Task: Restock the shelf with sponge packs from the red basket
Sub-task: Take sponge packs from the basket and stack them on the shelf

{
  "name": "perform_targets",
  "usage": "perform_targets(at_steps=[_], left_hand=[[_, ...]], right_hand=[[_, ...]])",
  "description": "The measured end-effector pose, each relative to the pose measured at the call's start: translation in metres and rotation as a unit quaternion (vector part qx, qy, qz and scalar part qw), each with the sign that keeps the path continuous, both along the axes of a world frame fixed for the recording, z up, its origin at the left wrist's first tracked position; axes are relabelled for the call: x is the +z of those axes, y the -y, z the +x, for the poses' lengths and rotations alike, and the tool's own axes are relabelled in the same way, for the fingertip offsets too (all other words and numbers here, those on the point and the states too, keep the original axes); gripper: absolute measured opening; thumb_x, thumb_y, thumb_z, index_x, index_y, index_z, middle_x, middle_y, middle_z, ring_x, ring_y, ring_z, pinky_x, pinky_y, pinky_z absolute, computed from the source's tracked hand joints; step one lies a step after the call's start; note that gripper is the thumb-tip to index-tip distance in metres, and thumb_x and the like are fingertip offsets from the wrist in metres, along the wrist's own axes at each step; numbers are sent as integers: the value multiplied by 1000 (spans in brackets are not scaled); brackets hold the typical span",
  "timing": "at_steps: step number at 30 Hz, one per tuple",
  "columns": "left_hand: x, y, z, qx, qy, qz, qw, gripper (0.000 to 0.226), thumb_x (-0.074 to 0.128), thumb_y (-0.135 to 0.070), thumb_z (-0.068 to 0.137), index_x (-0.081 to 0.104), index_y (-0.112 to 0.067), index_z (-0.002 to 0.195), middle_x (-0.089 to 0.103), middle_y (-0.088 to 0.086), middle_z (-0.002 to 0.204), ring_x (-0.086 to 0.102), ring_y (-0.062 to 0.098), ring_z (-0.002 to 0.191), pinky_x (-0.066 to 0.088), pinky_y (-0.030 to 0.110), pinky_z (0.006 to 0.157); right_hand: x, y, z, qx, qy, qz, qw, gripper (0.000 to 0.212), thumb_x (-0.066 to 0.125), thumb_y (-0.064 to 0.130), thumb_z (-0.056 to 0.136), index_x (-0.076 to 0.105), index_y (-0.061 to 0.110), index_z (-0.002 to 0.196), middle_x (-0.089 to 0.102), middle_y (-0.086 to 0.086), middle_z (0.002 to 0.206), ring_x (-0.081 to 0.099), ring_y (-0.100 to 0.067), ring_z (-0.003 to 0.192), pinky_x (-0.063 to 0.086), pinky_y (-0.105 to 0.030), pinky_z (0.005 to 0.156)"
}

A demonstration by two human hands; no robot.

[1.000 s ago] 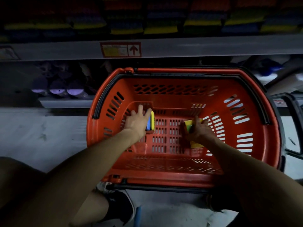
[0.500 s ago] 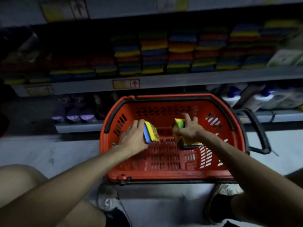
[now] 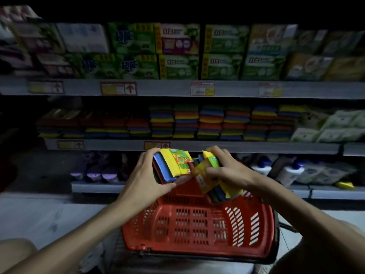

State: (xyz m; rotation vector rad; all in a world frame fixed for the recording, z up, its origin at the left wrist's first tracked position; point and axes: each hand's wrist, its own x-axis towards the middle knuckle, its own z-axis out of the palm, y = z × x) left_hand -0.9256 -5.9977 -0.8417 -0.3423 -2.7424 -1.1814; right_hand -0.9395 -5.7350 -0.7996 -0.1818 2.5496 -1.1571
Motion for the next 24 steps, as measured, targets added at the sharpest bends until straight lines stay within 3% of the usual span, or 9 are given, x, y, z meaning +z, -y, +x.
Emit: perform_targets(at_steps=[4,8,10,12,16,21,24], left_hand=[[-17,17,-7,16,3,49,999,92,93,-34,69,33,-40,139,44,-17,132,43,-23,111,35,-3,84],[-26,19,-15,53,9,88,995,91,92,-35,70,27,-51,133,44,-21,127,46,-21,111,41,2,78],[-28,19,-23,56,5,93,994,93,92,-34,69,27,-52,132,44,-19,127,50,-14,109,43,7,78],[-30,22,-31,60,9,97,993,94,93,-34,69,28,-50,135,46,-17,130,52,-7,110,44,9,79],[-38,30,-44,68,26,121,990,96,94,-25,69,27,-46,135,49,-20,127,52,-11,114,43,4,83],[-45,43,-45,71,77,187,977,91,93,-21,70,31,-45,132,56,-23,126,61,4,117,54,40,97],[-43,50,-40,65,81,199,975,91,94,-23,69,31,-44,132,57,-22,127,61,7,119,52,45,100]], right_hand=[[-9,8,-3,-28,53,-121,991,52,65,42,74,46,42,123,52,-10,126,63,-28,107,56,-38,83],[-17,29,-14,-46,35,-182,982,49,68,41,75,49,41,120,53,-12,130,62,-31,114,56,-51,96],[-13,42,-21,-63,11,-208,976,50,70,49,79,48,41,123,54,-12,130,64,-33,113,57,-55,93],[-8,50,-29,-75,1,-233,969,46,73,54,84,51,39,121,60,-12,124,71,-32,103,62,-50,85],[-2,55,-44,-99,50,-295,949,35,79,39,85,56,30,111,71,-18,107,76,-34,86,63,-43,72],[-8,55,-53,-92,68,-267,957,45,71,36,73,61,41,116,73,-10,105,77,-30,83,61,-37,66],[-10,63,-45,-74,66,-268,958,41,76,40,77,63,42,116,75,-4,105,77,-26,88,61,-35,70]])
